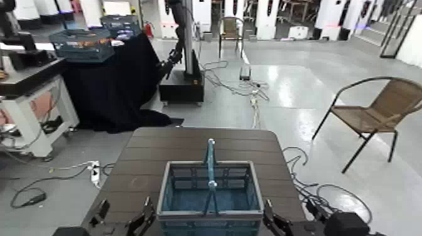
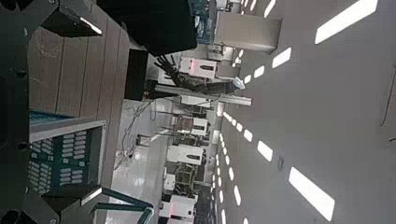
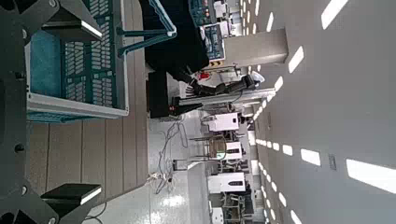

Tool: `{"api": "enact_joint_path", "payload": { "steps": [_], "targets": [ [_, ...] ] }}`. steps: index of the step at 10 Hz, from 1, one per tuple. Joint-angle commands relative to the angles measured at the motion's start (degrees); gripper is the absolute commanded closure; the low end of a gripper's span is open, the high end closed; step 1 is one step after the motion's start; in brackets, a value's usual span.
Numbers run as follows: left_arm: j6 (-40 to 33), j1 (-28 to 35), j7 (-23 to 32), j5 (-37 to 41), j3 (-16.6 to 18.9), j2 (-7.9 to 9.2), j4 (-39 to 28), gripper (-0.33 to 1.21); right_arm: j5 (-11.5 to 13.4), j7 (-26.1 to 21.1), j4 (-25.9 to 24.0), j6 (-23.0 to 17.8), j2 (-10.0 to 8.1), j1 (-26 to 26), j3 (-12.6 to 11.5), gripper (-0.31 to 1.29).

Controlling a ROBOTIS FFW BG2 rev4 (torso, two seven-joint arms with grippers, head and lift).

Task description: Place the crate on the table.

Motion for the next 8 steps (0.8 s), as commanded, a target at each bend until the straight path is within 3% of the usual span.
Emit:
{"api": "enact_joint_path", "payload": {
  "steps": [1, 8],
  "targets": [
    [2.49, -0.24, 0.08, 0.10, -0.04, 0.50, -0.88, 0.12, 0.00, -0.01, 0.02, 0.08, -0.05, -0.05, 0.02, 0.15],
    [3.63, -1.03, -0.18, 0.28, -0.74, 1.02, -0.97, 0.12, 0.00, 0.08, 0.02, 0.00, -0.14, -0.14, 0.02, 0.15]
  ]
}}
